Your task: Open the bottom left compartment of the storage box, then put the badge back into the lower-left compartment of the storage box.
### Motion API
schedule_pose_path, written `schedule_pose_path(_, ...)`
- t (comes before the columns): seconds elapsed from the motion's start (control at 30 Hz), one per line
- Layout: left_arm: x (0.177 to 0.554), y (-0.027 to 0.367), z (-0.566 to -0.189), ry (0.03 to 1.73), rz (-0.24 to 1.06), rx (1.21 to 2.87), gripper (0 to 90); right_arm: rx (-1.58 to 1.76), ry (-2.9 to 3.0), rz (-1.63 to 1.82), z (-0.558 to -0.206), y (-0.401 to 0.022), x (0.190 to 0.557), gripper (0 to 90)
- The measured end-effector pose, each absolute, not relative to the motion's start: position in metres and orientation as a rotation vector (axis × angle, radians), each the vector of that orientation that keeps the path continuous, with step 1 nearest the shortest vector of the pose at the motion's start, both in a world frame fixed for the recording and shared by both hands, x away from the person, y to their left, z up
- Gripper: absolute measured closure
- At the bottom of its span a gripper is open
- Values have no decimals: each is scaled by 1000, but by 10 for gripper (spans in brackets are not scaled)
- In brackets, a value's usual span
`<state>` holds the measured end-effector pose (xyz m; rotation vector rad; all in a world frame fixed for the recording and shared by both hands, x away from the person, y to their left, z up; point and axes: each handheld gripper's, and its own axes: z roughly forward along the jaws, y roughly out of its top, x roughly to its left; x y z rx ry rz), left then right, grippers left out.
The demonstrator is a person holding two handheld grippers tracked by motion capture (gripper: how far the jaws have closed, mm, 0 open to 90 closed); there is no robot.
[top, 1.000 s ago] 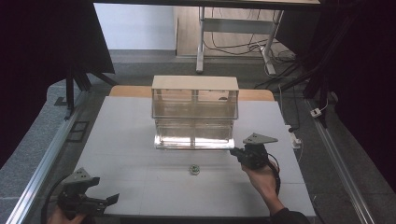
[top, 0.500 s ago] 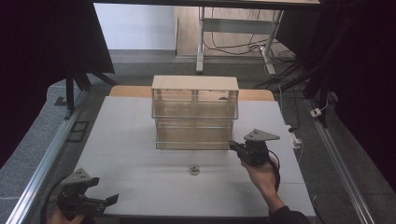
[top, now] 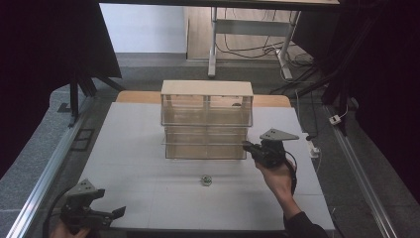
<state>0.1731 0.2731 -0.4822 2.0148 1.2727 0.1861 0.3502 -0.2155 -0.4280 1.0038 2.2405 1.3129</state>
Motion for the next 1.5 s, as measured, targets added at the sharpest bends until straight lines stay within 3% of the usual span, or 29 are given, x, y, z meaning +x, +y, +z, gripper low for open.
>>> schedule_pose_path(1.0,172,272,-478,1242,167,1992,0,991,2247,1341,-413,-204,367,900)
schedule_pose_path(1.5,191,241,-476,1043,126,2068,0,970,2252,1338,-413,-204,367,900)
